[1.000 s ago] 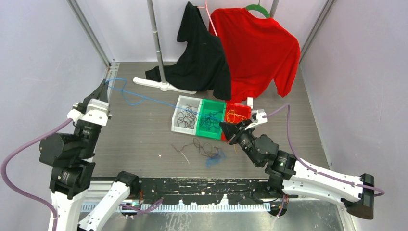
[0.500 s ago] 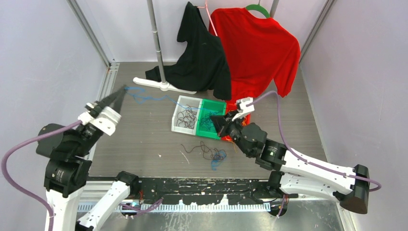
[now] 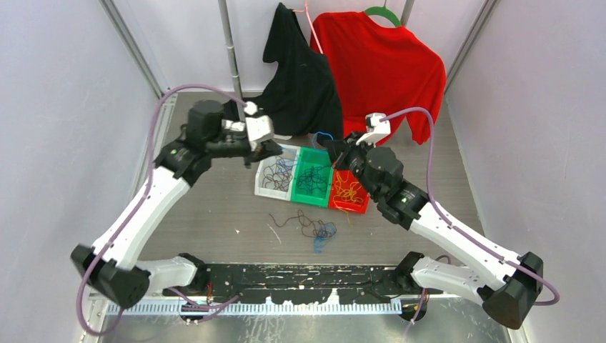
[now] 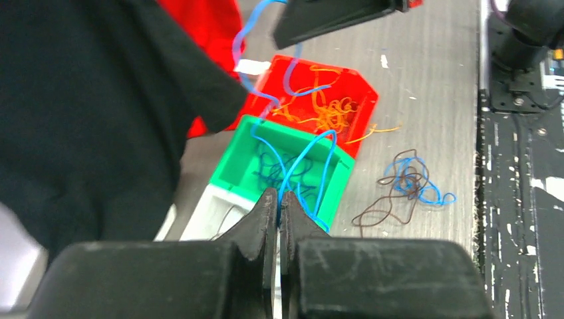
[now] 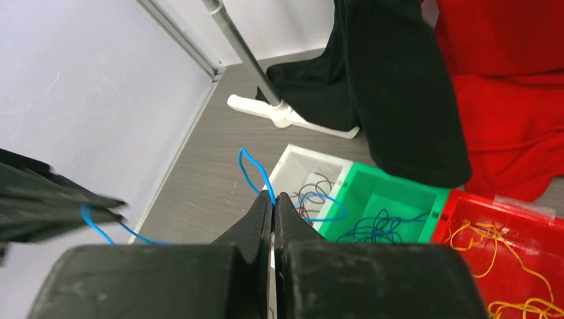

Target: Untangle the cables

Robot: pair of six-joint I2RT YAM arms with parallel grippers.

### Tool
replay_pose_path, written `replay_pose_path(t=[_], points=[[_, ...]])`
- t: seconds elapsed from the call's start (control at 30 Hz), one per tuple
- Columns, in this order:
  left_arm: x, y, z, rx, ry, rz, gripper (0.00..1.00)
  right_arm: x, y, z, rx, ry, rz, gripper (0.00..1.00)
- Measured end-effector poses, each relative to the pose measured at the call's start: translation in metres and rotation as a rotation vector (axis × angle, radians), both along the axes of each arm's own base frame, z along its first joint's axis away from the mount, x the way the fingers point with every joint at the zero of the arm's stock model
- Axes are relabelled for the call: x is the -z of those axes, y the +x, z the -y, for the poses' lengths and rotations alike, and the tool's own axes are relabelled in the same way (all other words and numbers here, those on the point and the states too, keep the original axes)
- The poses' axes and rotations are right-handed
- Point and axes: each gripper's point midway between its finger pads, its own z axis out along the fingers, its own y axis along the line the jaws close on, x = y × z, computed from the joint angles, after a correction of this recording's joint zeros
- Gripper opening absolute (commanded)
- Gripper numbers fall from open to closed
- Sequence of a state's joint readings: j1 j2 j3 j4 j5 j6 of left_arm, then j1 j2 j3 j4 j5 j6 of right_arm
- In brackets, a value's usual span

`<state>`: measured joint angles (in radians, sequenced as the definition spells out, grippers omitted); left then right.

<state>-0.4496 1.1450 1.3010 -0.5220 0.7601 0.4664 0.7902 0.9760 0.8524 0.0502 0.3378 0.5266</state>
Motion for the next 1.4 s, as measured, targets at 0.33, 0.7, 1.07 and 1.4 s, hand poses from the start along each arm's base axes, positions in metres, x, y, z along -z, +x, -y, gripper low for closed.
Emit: replay_pose_path(t=[0.33, 0.7, 1.07, 1.4], points=[[0.063, 0.026, 0.073, 0.176, 0.150, -0.060, 0.42, 0.014, 0.031, 0.016, 0.038, -0.028, -0.044, 0.01], [0.122, 0.036, 0.075, 0.193, 0.333, -0.114, 0.49, 0.046, 0.059, 0.022, 0.051, -0.064, -0.111, 0.01], [0.064, 0.025, 0.039, 0.073, 0.294, -0.061, 0.68, -0.043, 0.075, 0.020, 0.043, -0.058, 0.076, 0.01], [0.007, 0.031, -0.045, -0.185, 0.210, -0.041, 0.85, -0.047, 0.087, 0.007, -0.003, -0.109, 0.099, 0.01]])
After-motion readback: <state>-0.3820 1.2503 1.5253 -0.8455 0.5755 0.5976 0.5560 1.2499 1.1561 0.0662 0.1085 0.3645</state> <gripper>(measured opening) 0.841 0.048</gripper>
